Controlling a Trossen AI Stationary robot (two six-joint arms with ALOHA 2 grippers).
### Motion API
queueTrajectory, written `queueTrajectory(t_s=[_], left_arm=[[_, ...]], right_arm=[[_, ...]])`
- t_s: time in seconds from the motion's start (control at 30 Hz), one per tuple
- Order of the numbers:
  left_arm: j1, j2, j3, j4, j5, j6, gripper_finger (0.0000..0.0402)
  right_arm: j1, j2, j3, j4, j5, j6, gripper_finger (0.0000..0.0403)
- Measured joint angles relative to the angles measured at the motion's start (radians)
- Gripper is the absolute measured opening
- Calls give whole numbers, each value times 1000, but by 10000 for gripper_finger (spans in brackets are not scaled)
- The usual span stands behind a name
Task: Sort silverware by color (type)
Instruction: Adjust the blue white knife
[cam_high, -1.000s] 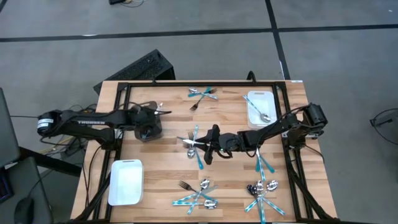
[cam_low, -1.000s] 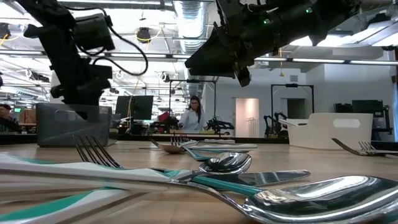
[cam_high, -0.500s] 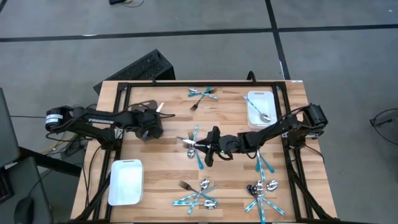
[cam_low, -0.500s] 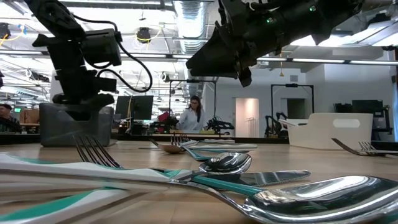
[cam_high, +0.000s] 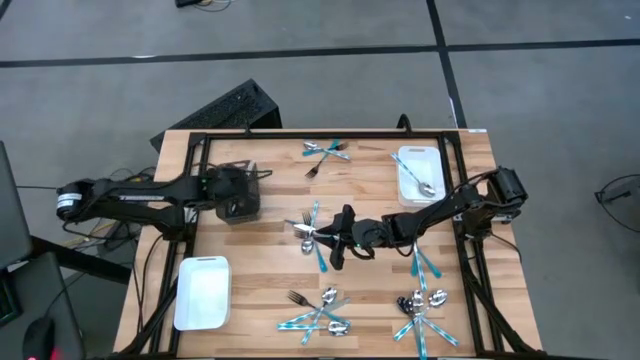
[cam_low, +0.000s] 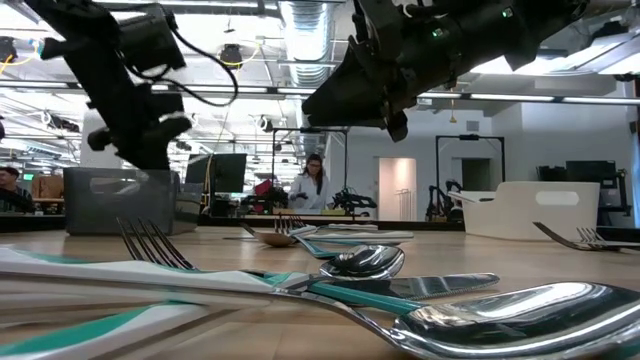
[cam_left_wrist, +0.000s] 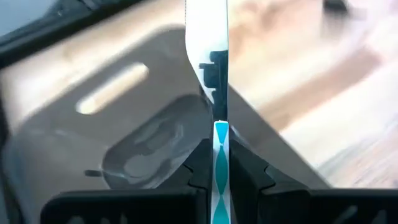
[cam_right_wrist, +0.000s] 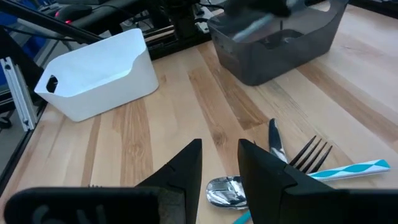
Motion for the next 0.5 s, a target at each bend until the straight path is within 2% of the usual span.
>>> queueTrajectory(t_s=[0.13, 0.27, 0.5], left_arm=[[-12, -56, 0, -75, -98, -140, 23], [-22, -56, 0, -160, -179, -313, 27], [-22, -1, 0, -237, -207, -611, 29]], right_arm=[[0, 0, 0, -2, 0, 9, 128], [2, 0, 0, -4, 0, 9, 128], [8, 0, 0, -8, 2, 8, 128]])
